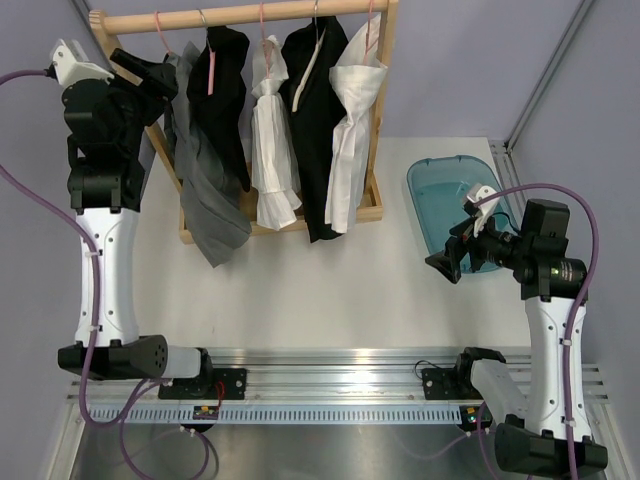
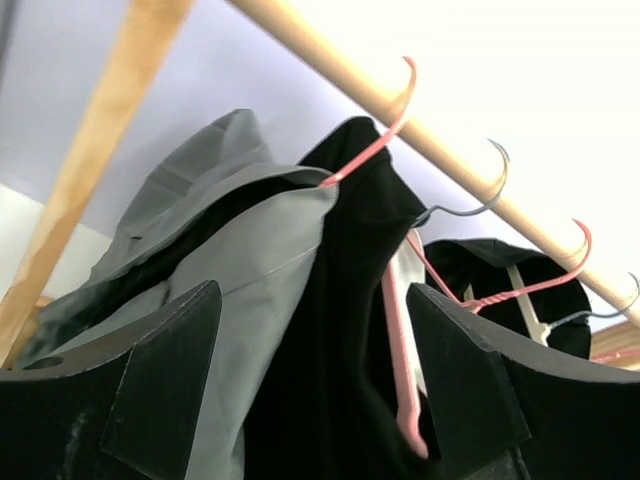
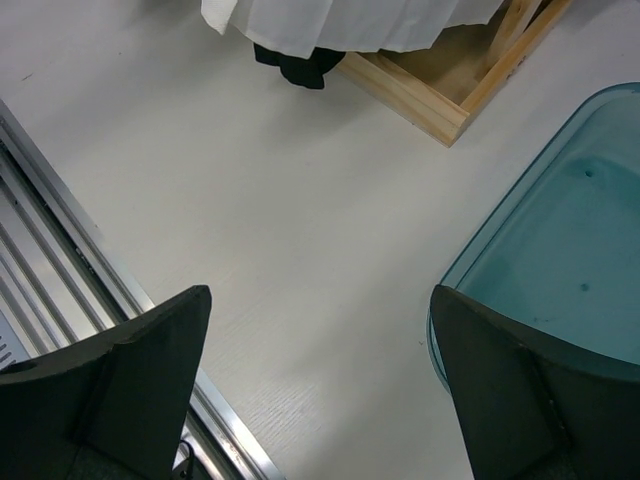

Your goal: Remove the skirt from the hanger

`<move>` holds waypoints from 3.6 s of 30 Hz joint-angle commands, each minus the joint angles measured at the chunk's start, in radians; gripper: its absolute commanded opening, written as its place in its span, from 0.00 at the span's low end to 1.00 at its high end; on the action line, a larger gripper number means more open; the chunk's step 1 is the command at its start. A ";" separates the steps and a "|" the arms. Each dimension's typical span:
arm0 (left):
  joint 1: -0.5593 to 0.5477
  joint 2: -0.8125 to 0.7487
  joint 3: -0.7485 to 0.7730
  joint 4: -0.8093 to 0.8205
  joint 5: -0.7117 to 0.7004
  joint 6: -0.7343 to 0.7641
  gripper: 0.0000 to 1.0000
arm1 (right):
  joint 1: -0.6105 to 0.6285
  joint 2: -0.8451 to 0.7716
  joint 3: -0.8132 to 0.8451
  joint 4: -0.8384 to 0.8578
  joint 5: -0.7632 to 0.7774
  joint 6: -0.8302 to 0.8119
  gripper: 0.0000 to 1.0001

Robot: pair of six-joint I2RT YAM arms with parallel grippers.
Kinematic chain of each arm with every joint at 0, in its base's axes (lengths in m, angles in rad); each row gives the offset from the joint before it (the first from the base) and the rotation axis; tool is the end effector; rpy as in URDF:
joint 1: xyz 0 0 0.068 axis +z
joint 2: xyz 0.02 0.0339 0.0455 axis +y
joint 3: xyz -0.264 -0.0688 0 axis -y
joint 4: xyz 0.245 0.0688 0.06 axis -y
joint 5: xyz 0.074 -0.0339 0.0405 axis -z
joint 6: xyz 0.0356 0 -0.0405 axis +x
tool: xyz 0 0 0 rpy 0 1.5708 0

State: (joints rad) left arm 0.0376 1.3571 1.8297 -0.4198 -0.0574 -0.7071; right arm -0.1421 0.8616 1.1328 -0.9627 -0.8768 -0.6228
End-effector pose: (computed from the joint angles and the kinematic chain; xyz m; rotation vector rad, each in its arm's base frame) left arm 0.2640 0.0120 0.5422 -0.6027 1.4152 -0.4908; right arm 0.1450 0.0069 0.3756 -0.8957 1.8198 0.5138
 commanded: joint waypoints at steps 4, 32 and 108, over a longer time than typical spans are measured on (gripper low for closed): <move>0.002 0.065 0.103 -0.004 0.071 0.078 0.75 | 0.003 0.022 0.005 0.047 -0.045 0.040 0.99; -0.070 0.246 0.014 0.045 -0.079 0.284 0.64 | 0.003 0.004 -0.048 0.073 -0.042 0.092 1.00; -0.507 -0.719 -1.121 -0.146 0.439 0.014 0.00 | 0.547 0.234 0.125 0.052 -0.234 0.270 0.95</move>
State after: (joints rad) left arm -0.4133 0.6174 0.7040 -0.6476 0.3031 -0.6857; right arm 0.3824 1.0893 1.2034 -0.9802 -1.1152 -0.3962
